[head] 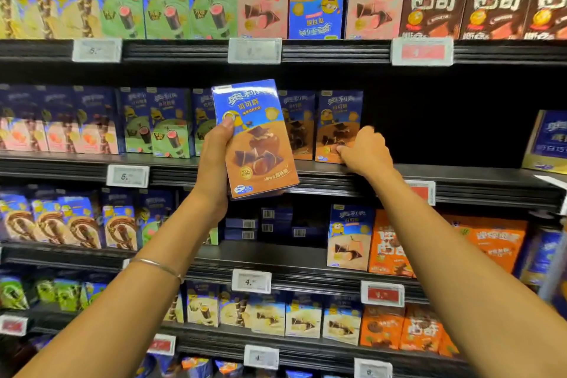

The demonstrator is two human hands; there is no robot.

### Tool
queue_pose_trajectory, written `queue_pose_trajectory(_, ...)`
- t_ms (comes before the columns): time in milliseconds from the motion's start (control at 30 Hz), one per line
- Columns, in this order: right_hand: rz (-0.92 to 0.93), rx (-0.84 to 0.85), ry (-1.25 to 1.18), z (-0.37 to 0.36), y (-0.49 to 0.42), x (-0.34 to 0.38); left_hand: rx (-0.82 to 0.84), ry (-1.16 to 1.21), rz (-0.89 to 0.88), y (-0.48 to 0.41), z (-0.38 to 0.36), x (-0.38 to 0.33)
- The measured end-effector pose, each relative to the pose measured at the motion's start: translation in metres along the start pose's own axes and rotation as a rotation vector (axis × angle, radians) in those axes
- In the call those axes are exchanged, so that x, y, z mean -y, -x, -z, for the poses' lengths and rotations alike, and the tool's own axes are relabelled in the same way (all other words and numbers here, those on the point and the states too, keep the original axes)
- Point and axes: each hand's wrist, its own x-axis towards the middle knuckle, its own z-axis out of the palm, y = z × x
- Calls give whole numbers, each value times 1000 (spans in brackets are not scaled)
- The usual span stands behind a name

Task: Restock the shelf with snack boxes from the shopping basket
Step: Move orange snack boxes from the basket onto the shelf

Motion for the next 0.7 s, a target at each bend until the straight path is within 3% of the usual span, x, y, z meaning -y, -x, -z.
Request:
queue_pose_trajectory(300,4,-8,93,-16,-15,5,41,9,23,-6,0,-4)
queue_pose_trajectory(500,-35,-29,11,-9,-2,7,15,25,38,-6,1,-5)
queue_pose_trajectory(600,121,-222,-268,6,34,17,3,26,42,-2,1,-3)
queue_pose_trajectory(633,180,-201,-448,11,49,25,3,23,44,-1,0,-3)
queue_pose_trajectory(700,230,53,-770,22,81,46,-14,4,55,2,-2,-2)
